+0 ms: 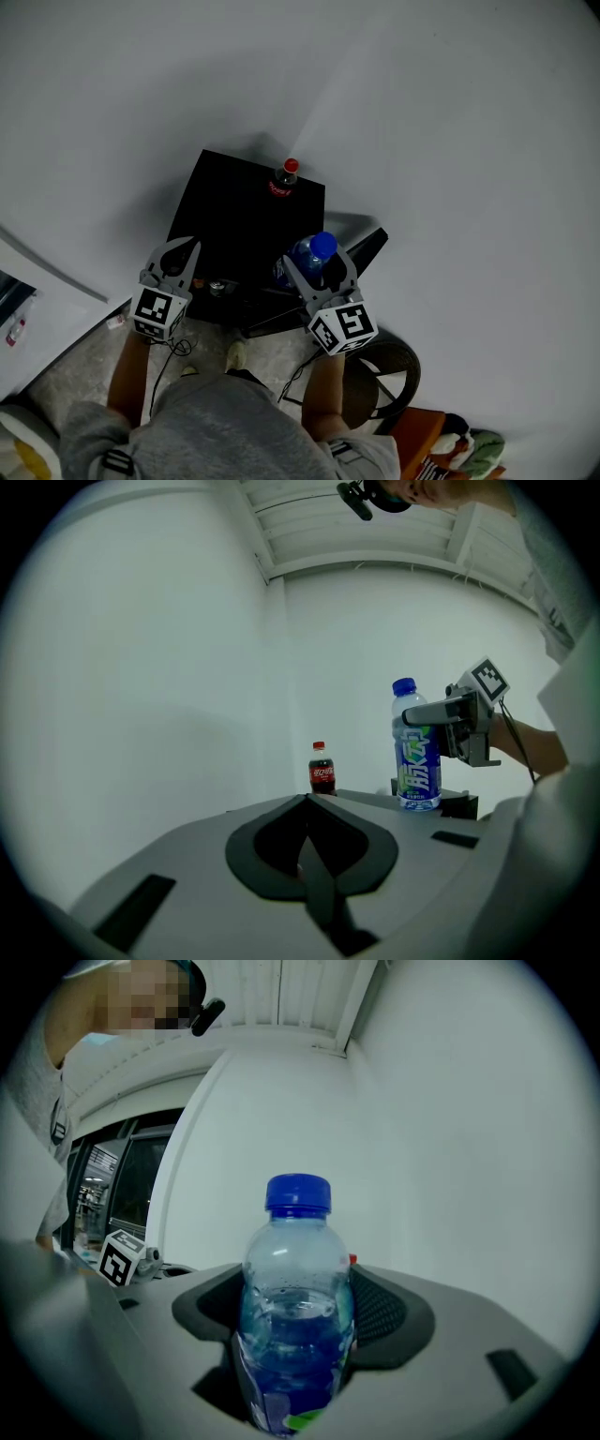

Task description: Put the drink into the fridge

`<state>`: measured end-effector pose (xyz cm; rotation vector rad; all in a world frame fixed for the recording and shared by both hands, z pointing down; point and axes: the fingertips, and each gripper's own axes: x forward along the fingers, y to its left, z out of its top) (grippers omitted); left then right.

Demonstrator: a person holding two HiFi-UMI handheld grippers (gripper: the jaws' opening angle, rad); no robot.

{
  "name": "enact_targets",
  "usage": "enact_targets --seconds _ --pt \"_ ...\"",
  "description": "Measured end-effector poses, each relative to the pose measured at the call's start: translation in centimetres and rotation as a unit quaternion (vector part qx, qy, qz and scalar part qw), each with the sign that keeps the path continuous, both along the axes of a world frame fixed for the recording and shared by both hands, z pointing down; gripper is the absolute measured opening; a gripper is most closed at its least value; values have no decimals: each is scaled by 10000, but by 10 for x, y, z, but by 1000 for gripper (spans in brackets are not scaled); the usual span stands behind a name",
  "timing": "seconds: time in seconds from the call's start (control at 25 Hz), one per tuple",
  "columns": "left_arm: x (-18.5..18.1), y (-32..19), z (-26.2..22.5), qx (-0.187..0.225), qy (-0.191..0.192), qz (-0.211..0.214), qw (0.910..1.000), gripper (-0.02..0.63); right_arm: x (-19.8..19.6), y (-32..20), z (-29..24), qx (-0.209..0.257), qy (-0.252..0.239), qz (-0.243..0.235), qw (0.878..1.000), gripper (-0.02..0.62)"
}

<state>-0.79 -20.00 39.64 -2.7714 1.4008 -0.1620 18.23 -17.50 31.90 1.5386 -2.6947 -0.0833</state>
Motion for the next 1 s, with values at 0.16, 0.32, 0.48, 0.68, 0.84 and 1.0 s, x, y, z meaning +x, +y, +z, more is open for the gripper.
enact_targets --seconds 0.16,0.32,0.48,0.68,0.84,1.0 --pt "-11 14 0 24 66 159 9998 5 -10 22 0 -1 8 195 9998 336" --pt "-26 30 9 -43 68 307 9995 5 -24 47 6 -66 -8 385 9992 337" --pt "-36 47 10 -59 41 475 9988 4 -34 71 13 -130 -13 570 9983 337" --pt "-42 66 11 -83 -13 725 9973 5 -43 100 20 -136 -58 808 9966 337" --pt "-42 81 10 -78 -13 899 9959 5 -48 120 29 -161 -106 964 9952 336" --pt "-36 93 16 -90 -33 1070 9942 5 -51 133 44 -240 -43 1079 9939 336"
